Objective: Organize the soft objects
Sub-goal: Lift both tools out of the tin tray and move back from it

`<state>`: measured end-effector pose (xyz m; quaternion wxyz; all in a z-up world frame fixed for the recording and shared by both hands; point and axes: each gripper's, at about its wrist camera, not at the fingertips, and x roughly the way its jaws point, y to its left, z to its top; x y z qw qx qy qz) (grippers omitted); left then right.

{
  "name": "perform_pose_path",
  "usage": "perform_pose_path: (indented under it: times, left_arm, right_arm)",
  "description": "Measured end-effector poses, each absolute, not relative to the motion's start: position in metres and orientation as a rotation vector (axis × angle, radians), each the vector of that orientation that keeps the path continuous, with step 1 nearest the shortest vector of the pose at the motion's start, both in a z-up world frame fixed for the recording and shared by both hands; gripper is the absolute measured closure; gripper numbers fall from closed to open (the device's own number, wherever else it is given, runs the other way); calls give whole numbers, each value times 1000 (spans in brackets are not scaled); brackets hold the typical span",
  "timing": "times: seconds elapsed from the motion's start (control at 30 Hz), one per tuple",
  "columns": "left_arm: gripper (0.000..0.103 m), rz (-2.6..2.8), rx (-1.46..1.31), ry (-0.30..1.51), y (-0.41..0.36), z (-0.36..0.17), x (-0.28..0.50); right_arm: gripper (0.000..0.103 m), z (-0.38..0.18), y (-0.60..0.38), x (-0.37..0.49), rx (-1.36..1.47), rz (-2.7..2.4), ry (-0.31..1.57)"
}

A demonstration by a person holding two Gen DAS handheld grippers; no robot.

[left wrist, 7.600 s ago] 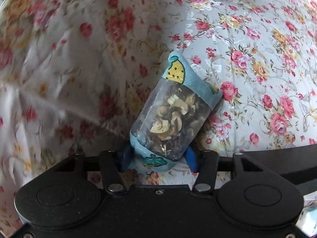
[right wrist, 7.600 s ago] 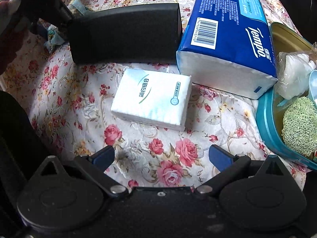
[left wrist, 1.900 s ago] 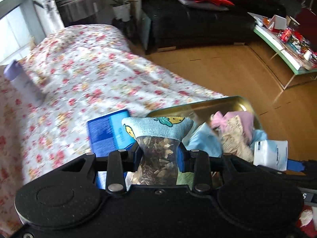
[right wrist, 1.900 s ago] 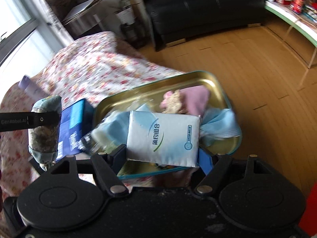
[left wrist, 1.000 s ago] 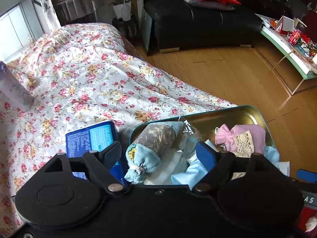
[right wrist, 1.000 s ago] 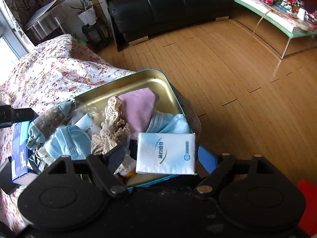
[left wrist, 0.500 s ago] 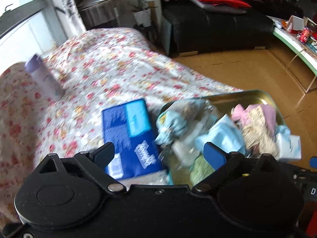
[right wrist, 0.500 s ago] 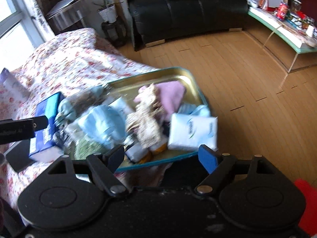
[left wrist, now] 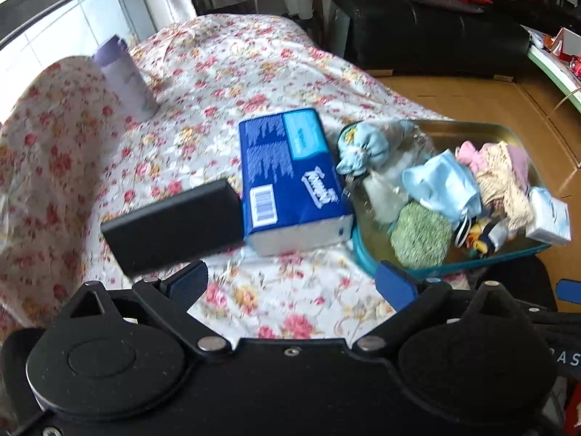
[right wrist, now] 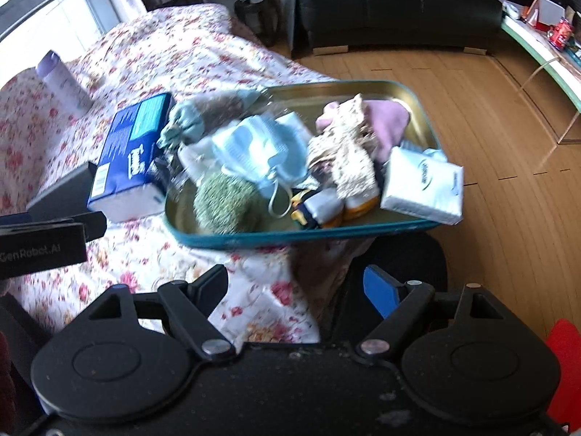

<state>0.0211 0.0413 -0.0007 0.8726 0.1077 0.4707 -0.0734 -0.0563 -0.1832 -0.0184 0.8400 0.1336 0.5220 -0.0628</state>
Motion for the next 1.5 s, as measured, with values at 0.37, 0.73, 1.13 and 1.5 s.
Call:
perform_pose_path:
  times: [0.37, 0.73, 1.13, 1.5]
  left_arm:
    - [7, -134, 180, 1028, 62, -15, 15]
    - [7, -99, 149, 1057, 85, -27, 23]
    - [7, -81, 109, 1072, 108, -32, 34]
    - [7, -31, 93, 1042, 128, -29, 47]
  right_arm:
    - [21, -23, -161, -56, 222, -103, 1138]
    - [21, -28, -141, -45, 170, -63, 1176]
    - [21, -27, -113, -28, 112, -8, 1200]
    - [21, -27, -86, -15, 62, 56, 1210]
